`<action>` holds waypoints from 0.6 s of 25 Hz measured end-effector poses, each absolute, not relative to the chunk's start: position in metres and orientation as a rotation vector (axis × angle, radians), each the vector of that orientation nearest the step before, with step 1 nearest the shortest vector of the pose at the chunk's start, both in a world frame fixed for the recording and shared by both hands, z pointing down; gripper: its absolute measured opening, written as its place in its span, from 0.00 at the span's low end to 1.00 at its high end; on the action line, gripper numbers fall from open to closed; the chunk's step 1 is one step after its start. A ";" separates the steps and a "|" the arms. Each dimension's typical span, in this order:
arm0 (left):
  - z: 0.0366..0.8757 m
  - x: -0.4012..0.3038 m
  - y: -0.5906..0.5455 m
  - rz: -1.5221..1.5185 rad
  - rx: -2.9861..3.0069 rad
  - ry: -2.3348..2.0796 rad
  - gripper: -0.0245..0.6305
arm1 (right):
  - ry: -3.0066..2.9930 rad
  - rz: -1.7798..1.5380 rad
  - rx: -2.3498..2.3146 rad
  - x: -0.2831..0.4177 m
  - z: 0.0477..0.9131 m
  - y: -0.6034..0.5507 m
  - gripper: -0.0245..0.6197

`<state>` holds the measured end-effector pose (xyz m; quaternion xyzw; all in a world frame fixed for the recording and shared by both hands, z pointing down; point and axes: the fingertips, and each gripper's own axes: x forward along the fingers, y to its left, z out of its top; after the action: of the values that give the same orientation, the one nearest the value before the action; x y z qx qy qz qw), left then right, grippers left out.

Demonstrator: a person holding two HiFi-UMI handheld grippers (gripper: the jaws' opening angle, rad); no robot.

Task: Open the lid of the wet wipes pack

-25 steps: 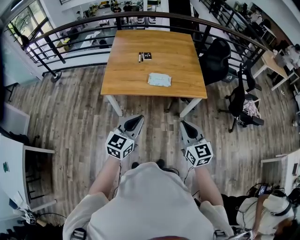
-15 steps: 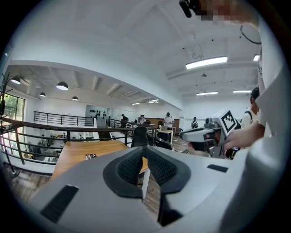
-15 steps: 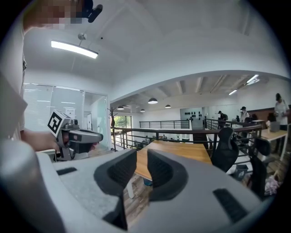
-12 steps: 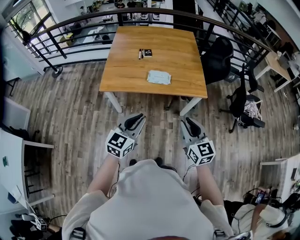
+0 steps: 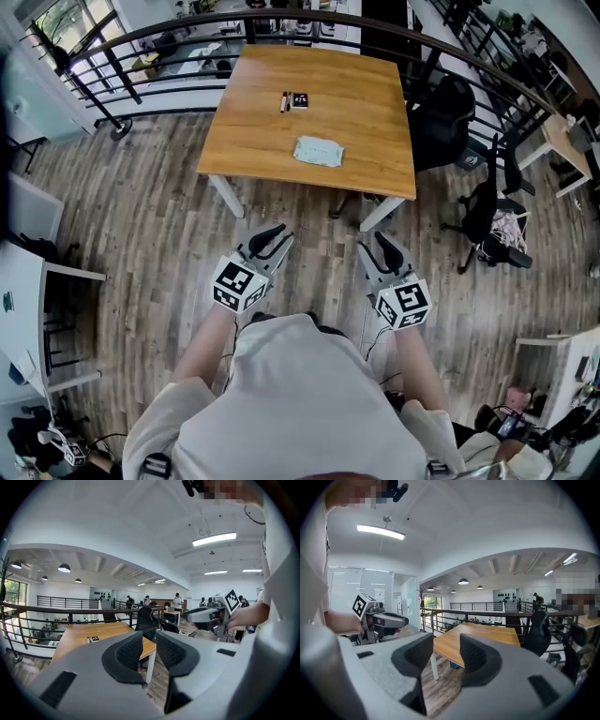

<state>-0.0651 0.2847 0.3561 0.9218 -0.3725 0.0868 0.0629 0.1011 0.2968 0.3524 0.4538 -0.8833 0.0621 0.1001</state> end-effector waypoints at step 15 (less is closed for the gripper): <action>0.393 -0.049 0.248 0.327 2.726 -1.137 0.16 | -2.607 0.250 1.247 0.112 0.387 0.247 0.29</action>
<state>-0.0487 0.2481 0.3933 0.9140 -0.3813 0.1095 0.0848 0.1117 0.2468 0.3871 0.4269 -0.8922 0.0855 0.1204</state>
